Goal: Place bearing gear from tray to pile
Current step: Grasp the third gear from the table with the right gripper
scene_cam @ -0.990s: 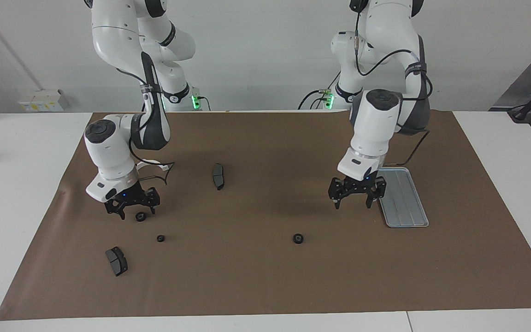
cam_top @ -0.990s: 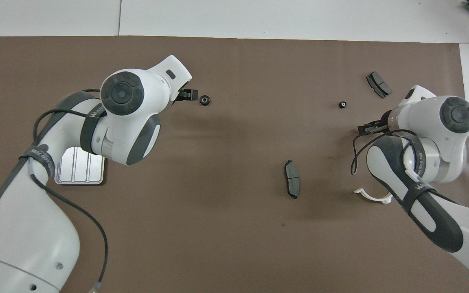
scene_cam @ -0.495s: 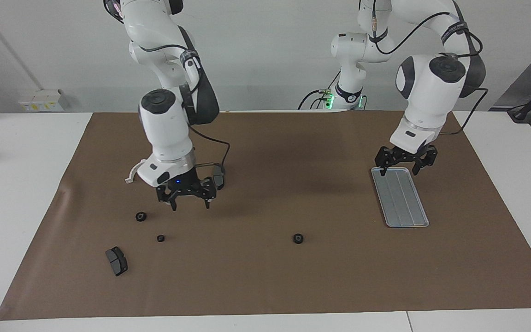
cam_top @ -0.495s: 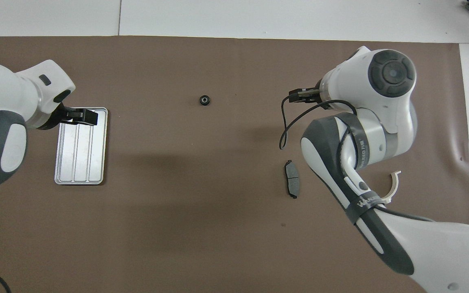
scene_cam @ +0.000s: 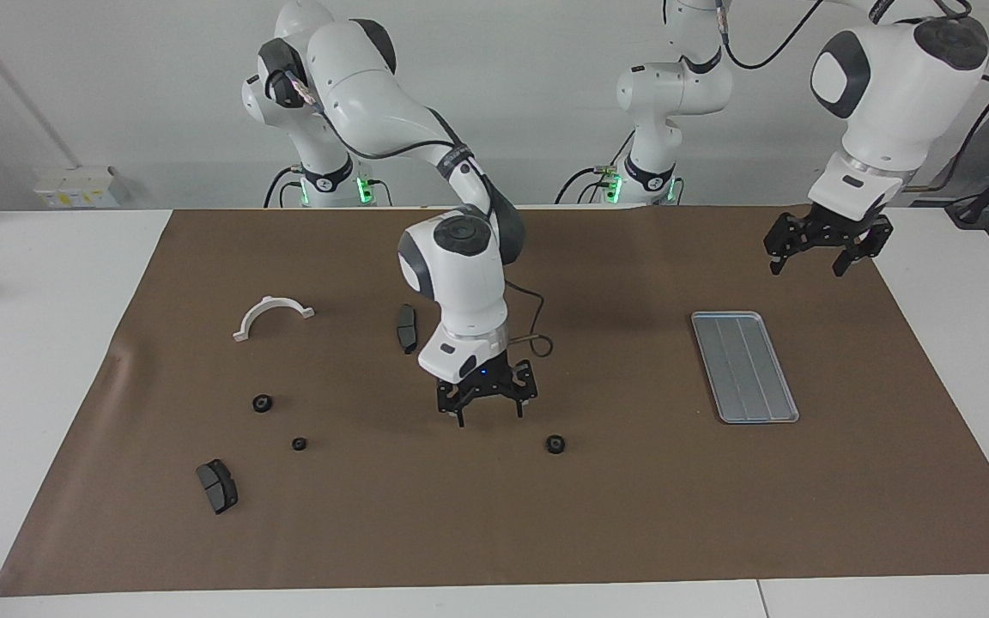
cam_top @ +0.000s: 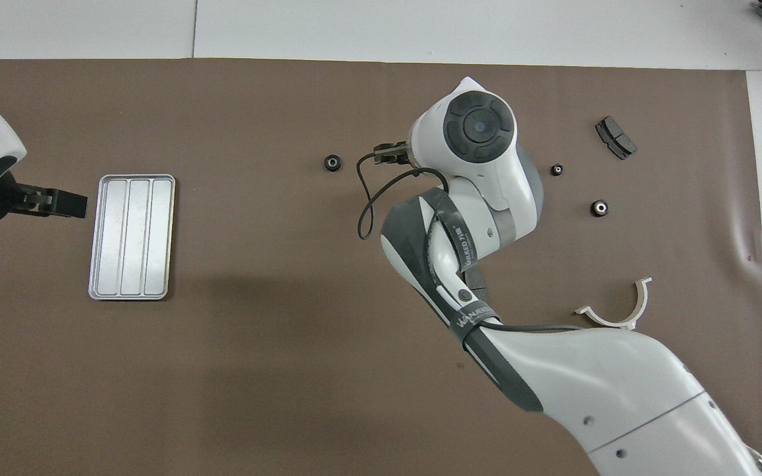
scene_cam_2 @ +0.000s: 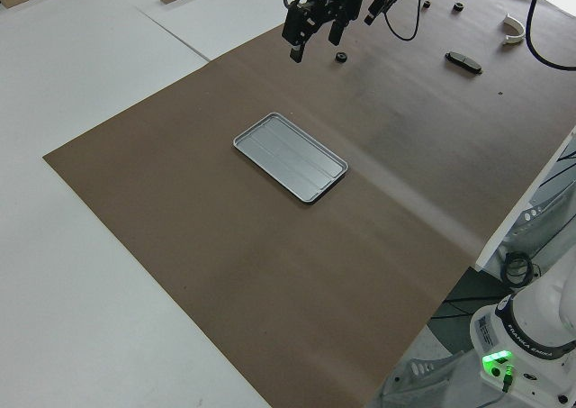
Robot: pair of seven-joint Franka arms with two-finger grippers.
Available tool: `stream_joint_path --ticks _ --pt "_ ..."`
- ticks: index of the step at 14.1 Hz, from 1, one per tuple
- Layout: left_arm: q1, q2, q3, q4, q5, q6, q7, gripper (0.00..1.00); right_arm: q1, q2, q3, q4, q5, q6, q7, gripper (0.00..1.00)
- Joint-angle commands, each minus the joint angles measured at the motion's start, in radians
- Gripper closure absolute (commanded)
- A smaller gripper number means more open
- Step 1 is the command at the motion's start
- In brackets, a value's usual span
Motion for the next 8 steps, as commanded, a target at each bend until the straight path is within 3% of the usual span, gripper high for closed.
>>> stream_joint_path --ticks 1,3,8 --pt "0.030 0.030 -0.004 0.116 -0.053 -0.099 0.026 0.00 0.013 0.046 -0.007 0.062 -0.019 0.028 0.043 0.00" --pt "0.030 0.043 -0.004 0.171 -0.058 -0.159 0.026 0.00 0.027 0.062 -0.005 0.060 -0.019 0.063 0.053 0.00" --pt "0.032 0.014 -0.010 0.134 -0.058 -0.205 0.018 0.00 0.076 0.130 -0.008 0.062 -0.062 0.166 0.054 0.00"
